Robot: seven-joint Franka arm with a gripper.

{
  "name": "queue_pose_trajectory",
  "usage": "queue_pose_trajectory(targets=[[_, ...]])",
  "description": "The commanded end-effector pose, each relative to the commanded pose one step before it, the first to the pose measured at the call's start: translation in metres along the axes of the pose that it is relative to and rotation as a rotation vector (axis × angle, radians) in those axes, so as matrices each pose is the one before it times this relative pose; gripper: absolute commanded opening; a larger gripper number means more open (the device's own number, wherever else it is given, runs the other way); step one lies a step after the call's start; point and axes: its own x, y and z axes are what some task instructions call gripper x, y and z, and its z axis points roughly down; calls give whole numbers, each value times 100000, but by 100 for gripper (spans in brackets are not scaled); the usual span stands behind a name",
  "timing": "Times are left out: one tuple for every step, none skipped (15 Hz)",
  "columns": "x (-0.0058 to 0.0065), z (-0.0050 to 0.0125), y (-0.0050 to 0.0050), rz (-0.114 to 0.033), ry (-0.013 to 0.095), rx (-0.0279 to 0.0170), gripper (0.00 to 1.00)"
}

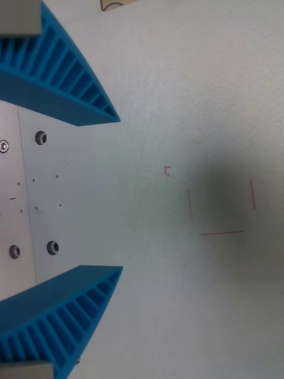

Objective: Move in base negative z

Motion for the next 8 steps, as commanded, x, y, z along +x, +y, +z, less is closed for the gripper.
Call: queue_pose_trajectory(targets=[[12,304,3,21,395,28,100],[10,500,-5,0,0,0,100],[12,500,-5,0,0,0,100],[15,500,-6,0,0,0,100],[19,500,-6,0,0,0,100],[24,500,-6,0,0,0,100],[29,500,-7,0,0,0,100],[33,500,-8,0,0,0,100]])
